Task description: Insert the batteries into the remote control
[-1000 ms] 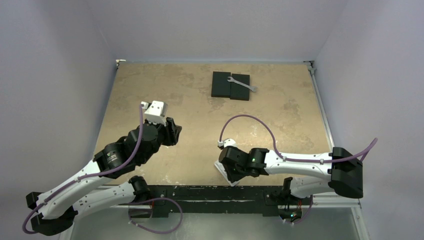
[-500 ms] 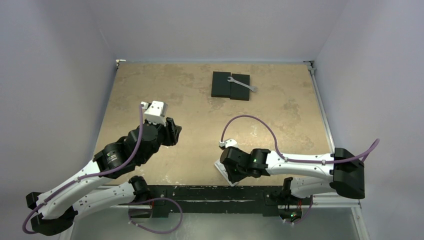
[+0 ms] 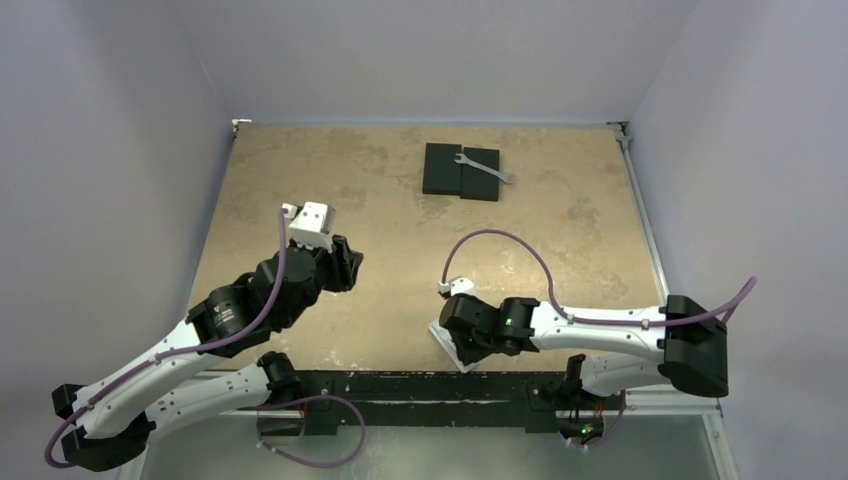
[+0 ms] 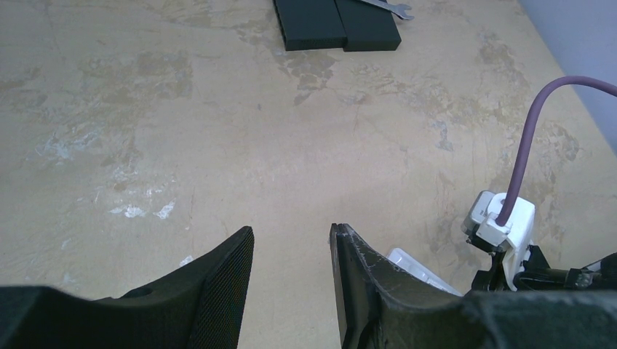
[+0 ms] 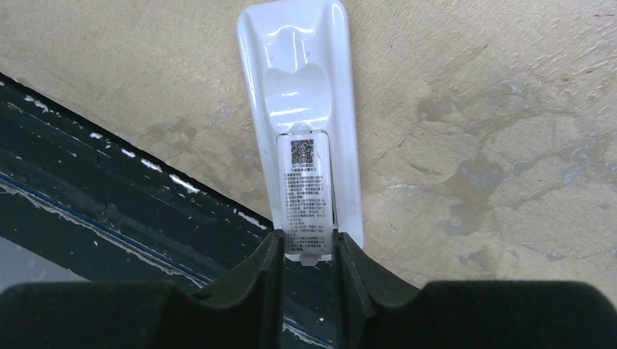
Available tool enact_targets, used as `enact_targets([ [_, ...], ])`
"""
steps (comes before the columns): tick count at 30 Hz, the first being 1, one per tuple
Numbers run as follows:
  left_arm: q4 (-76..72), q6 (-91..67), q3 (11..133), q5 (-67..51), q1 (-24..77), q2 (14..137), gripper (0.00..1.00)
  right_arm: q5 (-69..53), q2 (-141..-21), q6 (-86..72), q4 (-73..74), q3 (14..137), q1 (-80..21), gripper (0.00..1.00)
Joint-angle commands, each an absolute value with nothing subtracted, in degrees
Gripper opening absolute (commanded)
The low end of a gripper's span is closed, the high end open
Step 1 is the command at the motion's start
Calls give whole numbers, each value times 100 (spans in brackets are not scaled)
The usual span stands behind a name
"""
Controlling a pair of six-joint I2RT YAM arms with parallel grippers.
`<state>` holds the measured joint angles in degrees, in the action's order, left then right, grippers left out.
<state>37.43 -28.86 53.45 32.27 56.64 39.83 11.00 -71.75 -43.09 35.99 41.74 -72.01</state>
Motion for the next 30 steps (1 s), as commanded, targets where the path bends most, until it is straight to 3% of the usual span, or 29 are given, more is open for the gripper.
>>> enact_targets([
  [1, 3663, -2794, 5313, 3330, 5625, 3937, 43, 1253, -7270, -4361, 3569, 4209, -7233, 21],
  [16, 3652, -2786, 5313, 3314, 5625, 3937, 43, 1278, -7449, -4280, 3434, 4288, -7233, 26],
  [30, 3659, -2784, 5306, 3316, 5617, 3936, 43, 1354, -7438, -4282, 3333, 4337, -7233, 45],
])
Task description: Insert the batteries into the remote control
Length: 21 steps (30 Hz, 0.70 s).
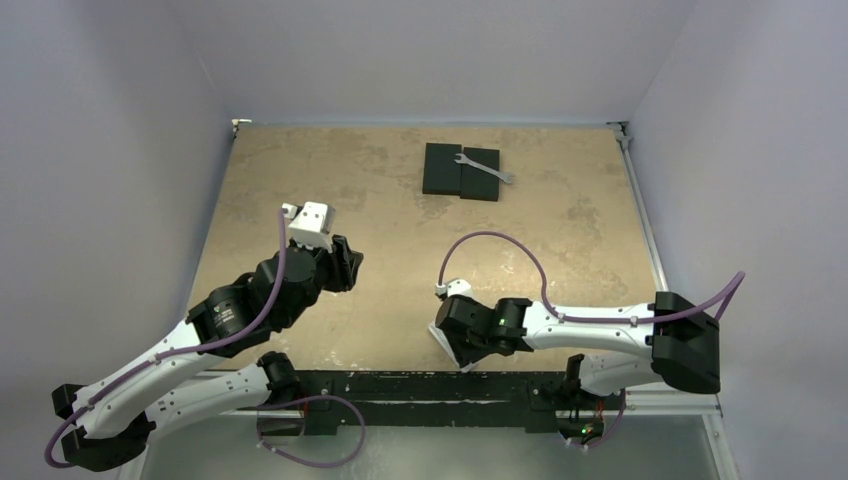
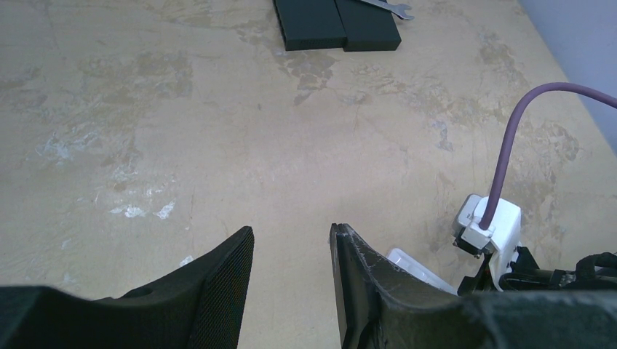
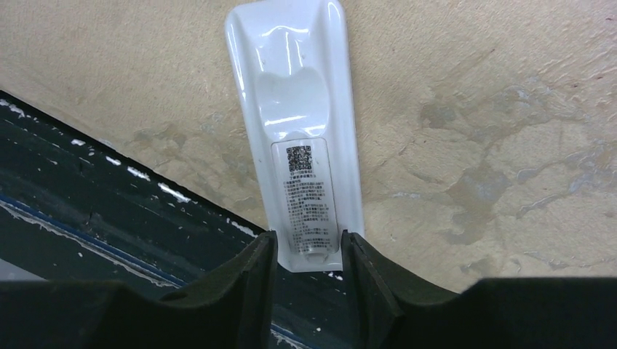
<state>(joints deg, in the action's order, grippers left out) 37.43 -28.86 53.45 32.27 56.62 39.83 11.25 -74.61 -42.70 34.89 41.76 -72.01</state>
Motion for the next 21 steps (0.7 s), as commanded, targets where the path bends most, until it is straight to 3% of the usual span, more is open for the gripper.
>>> enact_targets([
  [1, 3665, -2785, 5308, 3318, 5619, 3945, 43, 1353, -7422, -4281, 3323, 4348, -7233, 47],
  [13, 3674, -2792, 5306, 3325, 5599, 3920, 43, 1513, -7129, -4313, 3480, 4523, -7233, 47],
  [21, 3682, -2796, 5300, 3316, 5592, 3907, 43, 1548, -6994, -4394, 3564, 4427, -7233, 22],
])
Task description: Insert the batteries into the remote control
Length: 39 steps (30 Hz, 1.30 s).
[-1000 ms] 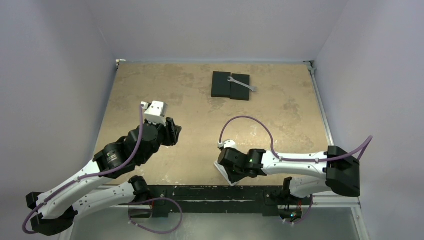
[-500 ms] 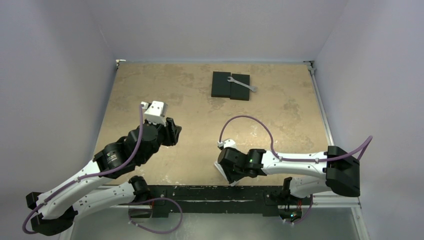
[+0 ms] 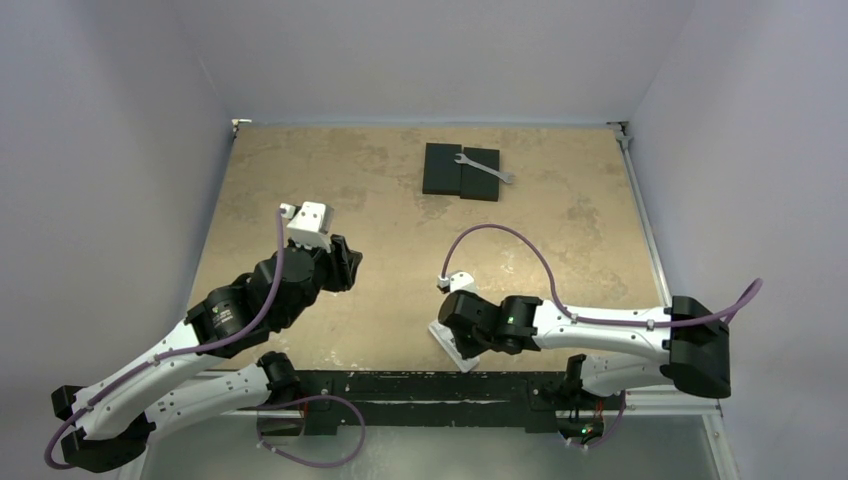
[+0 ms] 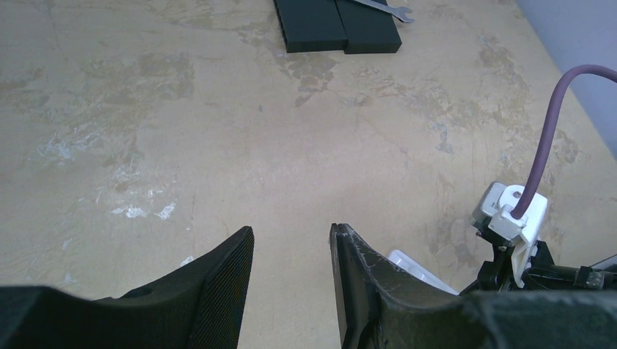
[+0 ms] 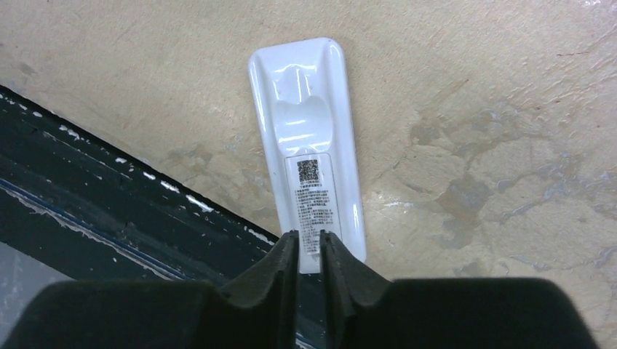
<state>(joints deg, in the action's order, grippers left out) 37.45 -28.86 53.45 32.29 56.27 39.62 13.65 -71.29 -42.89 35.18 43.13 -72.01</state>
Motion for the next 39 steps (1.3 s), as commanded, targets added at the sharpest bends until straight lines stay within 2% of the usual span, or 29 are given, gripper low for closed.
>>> enact_targets([
  [1, 3682, -2803, 5300, 3319, 5591, 3911, 43, 1547, -7000, -4402, 3561, 4415, -7233, 18],
  [4, 3687, -2804, 5304, 3315, 5590, 3911, 43, 1538, -7022, -4406, 3536, 4383, -7233, 2],
  [5, 3683, -2805, 5300, 3321, 5590, 3903, 43, 1550, -7034, -4411, 3534, 4371, -7233, 0],
  [35, 3651, -2788, 5298, 3240, 5565, 4031, 43, 1221, -7793, -4264, 2971, 4131, -7233, 0],
  [39, 3640, -2776, 5293, 3228, 5549, 4052, 43, 1340, -7690, -4228, 3130, 4262, -7233, 8],
])
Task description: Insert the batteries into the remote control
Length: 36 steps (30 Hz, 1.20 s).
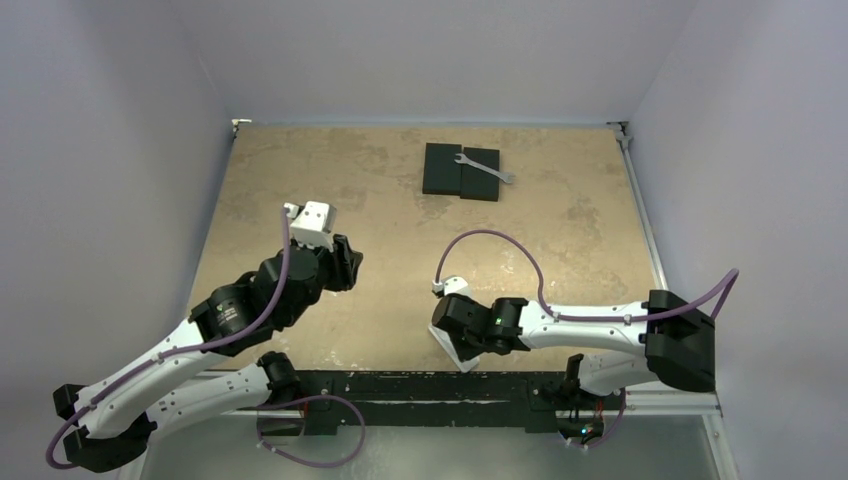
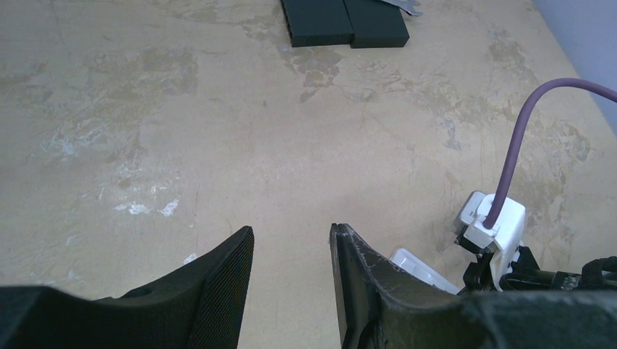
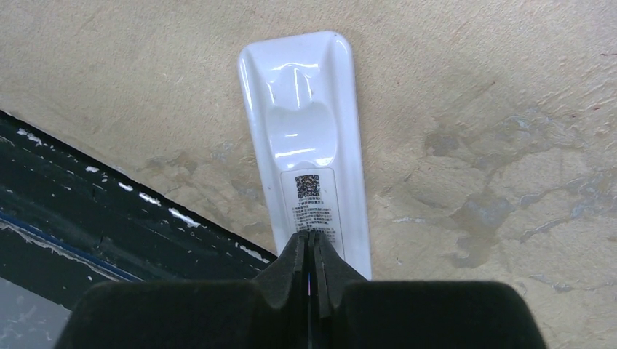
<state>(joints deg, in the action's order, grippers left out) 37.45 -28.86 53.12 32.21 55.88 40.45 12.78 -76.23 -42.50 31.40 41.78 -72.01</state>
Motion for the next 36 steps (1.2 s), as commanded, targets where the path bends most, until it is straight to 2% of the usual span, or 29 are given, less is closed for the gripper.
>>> enact_targets([
  [1, 3639, -2777, 5296, 3226, 5547, 4052, 43, 1386, -7652, -4228, 3184, 4280, -7233, 12],
  [9, 3634, -2769, 5298, 3212, 5537, 4043, 43, 1459, -7422, -4210, 3212, 4351, -7233, 48],
  [19, 3648, -2786, 5283, 3209, 5537, 4003, 43, 1343, -7395, -4212, 3023, 4182, -7233, 72],
  [20, 3650, -2784, 5282, 3214, 5537, 4006, 43, 1320, -7412, -4204, 2971, 4160, -7233, 79],
  [21, 3653, -2786, 5287, 3212, 5537, 4008, 43, 1297, -7431, -4195, 2907, 4132, -7233, 94],
  [22, 3649, -2786, 5284, 3210, 5537, 4008, 43, 1277, -7461, -4186, 2848, 4112, -7236, 98],
  [36, 3660, -2781, 5276, 3211, 5537, 4017, 43, 1055, -8029, -4070, 2256, 3952, -7233, 99],
])
